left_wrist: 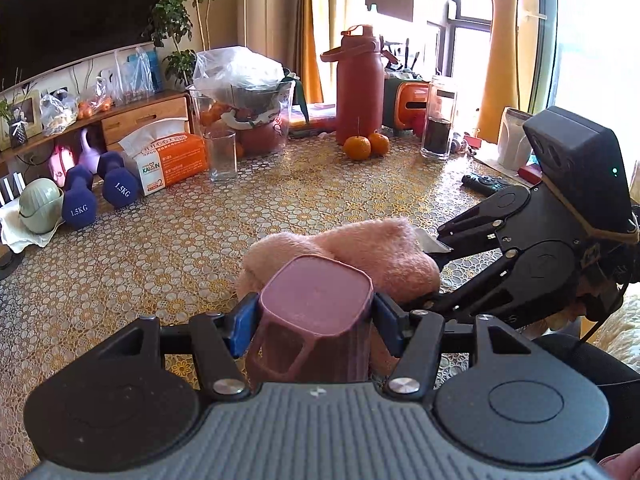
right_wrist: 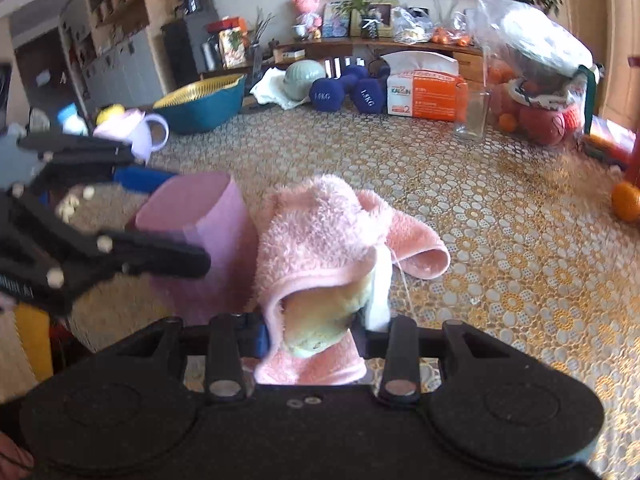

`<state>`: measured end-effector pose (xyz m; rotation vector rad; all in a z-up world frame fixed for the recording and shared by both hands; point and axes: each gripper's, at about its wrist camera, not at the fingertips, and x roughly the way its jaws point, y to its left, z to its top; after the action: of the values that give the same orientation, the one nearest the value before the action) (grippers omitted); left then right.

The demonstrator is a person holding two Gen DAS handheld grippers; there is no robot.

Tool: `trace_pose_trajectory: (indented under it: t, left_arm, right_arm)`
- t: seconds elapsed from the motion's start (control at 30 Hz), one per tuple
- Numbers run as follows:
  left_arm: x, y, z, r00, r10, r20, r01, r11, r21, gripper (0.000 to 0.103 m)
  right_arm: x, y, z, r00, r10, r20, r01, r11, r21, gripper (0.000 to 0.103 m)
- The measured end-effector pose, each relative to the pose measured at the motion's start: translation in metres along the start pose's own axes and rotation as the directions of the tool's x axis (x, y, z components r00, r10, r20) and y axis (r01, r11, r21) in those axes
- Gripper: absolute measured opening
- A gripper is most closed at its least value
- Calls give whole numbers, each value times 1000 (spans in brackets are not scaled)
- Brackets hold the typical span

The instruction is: Clean container

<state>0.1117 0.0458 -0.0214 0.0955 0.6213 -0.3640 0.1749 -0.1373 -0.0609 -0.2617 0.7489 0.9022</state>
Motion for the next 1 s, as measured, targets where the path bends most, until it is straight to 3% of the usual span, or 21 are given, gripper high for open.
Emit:
trace_pose_trajectory:
  t: [0.07,0.17,0.23,0.37,0.6,0.83,0.93,1.0]
  left_arm:
    - [-2,0,1,1000,7,-2,-7,1000,-13,61]
    - [-7,1,4,999,41,10,-40,998,-44,74]
    - [-11,0,6,999,48,9,-48,996,-74,75]
    - [-12,-4,15,990,131,-43,-137,977,-164,78]
    - [-5,-22,19,964,254,-83,-267,934,-239,78]
    - [9,-36,20,927,362,-102,-376,895,-241,78]
    - [12,-36,17,926,364,-102,-378,897,-231,78]
    - [11,-37,15,936,342,-87,-353,908,-224,72]
  right_arm:
    - [-8,1,-5,1000,-15,2,15,1000,-22,37]
    - [-21,-8,-6,999,-32,27,31,999,33,37]
    - [-29,-15,-6,998,-33,48,30,996,79,37]
    - [-40,-17,-4,995,-50,81,41,993,111,37]
    - [-47,-15,5,991,-69,115,55,991,119,37]
    - [-52,-17,14,987,-71,144,53,991,127,37]
    - [-54,-19,18,986,-62,158,41,990,135,37]
    - [-56,-20,21,984,-54,169,32,991,127,37]
